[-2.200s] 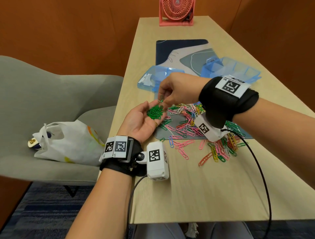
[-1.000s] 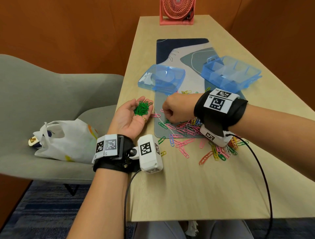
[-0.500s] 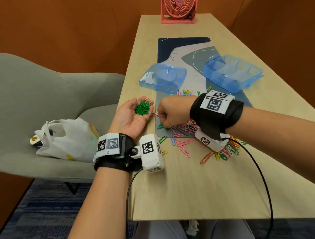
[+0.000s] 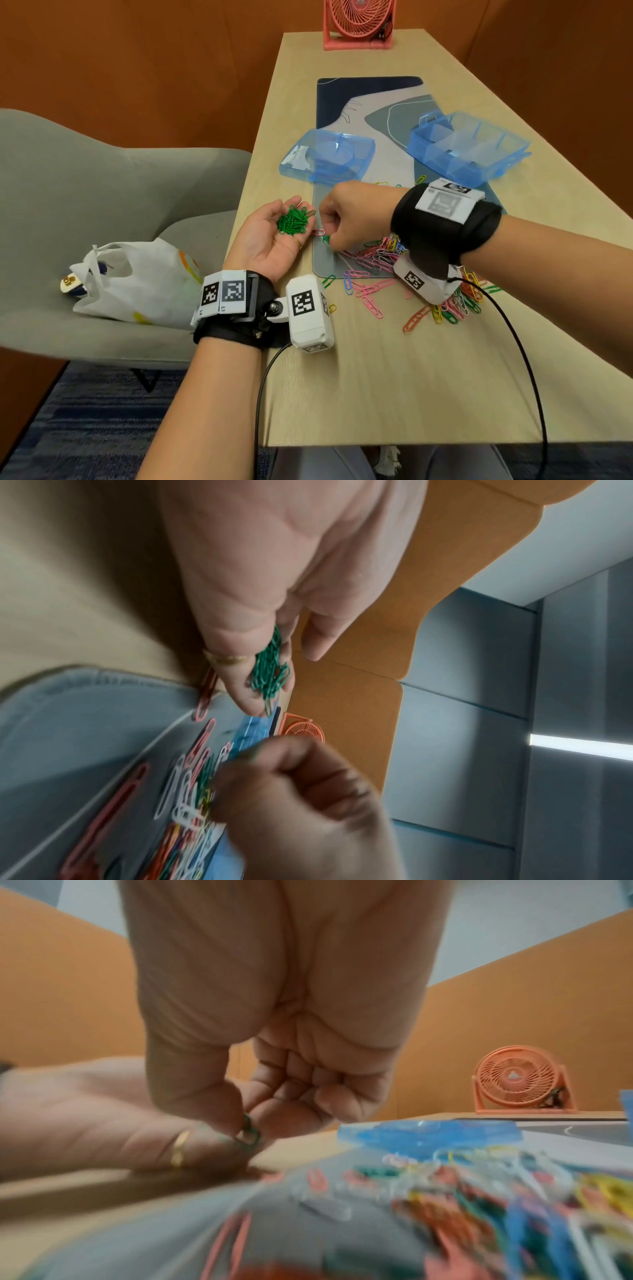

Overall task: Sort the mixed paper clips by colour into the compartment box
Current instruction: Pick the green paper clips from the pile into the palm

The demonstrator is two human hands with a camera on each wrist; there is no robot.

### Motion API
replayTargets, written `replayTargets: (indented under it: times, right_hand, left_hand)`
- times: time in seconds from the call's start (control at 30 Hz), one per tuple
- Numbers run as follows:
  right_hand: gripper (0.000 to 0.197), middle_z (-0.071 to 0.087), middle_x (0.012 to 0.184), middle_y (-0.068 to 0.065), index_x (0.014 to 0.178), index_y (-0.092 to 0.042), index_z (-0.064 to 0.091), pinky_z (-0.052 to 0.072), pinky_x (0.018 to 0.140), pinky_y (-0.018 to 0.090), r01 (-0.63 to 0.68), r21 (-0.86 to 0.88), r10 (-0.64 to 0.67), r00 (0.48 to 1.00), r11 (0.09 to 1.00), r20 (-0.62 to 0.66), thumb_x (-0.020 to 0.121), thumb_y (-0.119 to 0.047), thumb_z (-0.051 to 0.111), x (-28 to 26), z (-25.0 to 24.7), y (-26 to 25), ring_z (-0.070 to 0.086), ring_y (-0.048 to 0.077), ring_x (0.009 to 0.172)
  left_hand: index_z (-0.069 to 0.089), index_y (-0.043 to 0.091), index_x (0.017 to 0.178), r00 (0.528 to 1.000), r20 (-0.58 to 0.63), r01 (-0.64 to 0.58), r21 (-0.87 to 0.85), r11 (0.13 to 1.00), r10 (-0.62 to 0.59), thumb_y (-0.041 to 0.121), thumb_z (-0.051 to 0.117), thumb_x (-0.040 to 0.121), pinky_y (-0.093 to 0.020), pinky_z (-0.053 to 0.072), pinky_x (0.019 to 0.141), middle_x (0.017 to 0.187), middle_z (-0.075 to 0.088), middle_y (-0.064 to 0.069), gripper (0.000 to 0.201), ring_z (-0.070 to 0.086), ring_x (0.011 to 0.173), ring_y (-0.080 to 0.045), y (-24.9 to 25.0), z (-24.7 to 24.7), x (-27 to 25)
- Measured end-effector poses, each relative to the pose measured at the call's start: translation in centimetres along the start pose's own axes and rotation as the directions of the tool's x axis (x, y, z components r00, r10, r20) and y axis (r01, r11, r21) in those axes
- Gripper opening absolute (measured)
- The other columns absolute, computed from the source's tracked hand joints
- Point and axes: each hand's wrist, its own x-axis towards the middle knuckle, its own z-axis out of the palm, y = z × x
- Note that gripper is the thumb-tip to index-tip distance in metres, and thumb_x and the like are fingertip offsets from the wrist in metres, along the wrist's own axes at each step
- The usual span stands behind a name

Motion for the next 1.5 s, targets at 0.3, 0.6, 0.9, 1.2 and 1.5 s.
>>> replayTargets:
  times: [0.3, 0.6, 0.9, 1.2, 1.5]
  right_hand:
    - [0.013, 0.059, 0.07, -0.015, 0.094, -0.016, 0.069, 0.05, 0.065, 0.015, 0.069, 0.166, -0.04, 0.985, 0.984, -0.17, 0.082, -0.012, 0.071, 1.1, -2.1, -0.1, 0.059, 0.003, 0.066]
    - [0.009, 0.055, 0.062, -0.022, 0.089, -0.017, 0.075, 0.036, 0.053, 0.001, 0.128, 0.04, -0.131, 0.989, 0.991, 0.069, 0.08, -0.017, 0.073, -0.9, -0.3, -0.3, 0.05, -0.015, 0.053]
    - [0.005, 0.05, 0.058, -0.016, 0.084, -0.016, 0.067, 0.037, 0.053, 0.006, 0.19, -0.065, -0.174, 0.966, 0.98, 0.191, 0.081, -0.011, 0.066, -1.4, 1.7, -1.3, 0.046, -0.001, 0.052]
    - [0.017, 0.052, 0.065, -0.015, 0.093, -0.02, 0.067, 0.039, 0.056, 0.011, 0.014, 0.019, -0.014, 1.0, 1.0, 0.026, 0.08, -0.01, 0.06, -2.4, -1.3, 1.3, 0.049, 0.003, 0.06]
    - [0.013, 0.066, 0.082, 0.0, 0.089, -0.013, 0.068, 0.048, 0.067, 0.024, -0.056, -0.06, 0.064, 0.989, 0.997, 0.131, 0.08, -0.013, 0.059, -4.0, 0.0, 3.1, 0.054, 0.013, 0.069]
  left_hand:
    - [0.055, -0.006, 0.086, 0.997, 0.042, 0.066, -0.075, 0.995, -0.063, 0.015, 0.03, 0.102, -0.045, 0.046, 0.091, 0.082, 0.067, -0.02, 0.036, 0.061, 0.083, -0.03, -0.8, 0.6, -0.2]
    - [0.055, -0.004, 0.092, 0.999, 0.045, 0.031, -0.057, 0.998, -0.028, 0.016, 0.029, 0.101, -0.038, 0.052, 0.079, 0.089, 0.056, -0.018, 0.034, 0.057, 0.084, -0.028, 0.4, -0.2, 0.1]
    - [0.055, -0.004, 0.097, 1.0, 0.02, 0.016, 0.024, 1.0, -0.017, 0.006, 0.038, 0.096, -0.033, 0.055, 0.073, 0.094, 0.056, -0.019, 0.02, 0.059, 0.087, -0.027, -0.1, -0.1, 0.3]
    - [0.055, -0.007, 0.093, 1.0, 0.013, 0.02, 0.046, 0.999, -0.021, -0.006, 0.032, 0.097, -0.038, 0.055, 0.08, 0.09, 0.057, -0.022, 0.024, 0.059, 0.084, -0.029, -1.0, 0.7, -0.1]
    - [0.054, -0.01, 0.095, 0.995, 0.047, 0.084, 0.008, 0.996, -0.084, -0.005, 0.028, 0.097, -0.046, 0.05, 0.085, 0.097, 0.056, -0.024, 0.026, 0.054, 0.103, -0.038, -1.4, 1.2, -0.6]
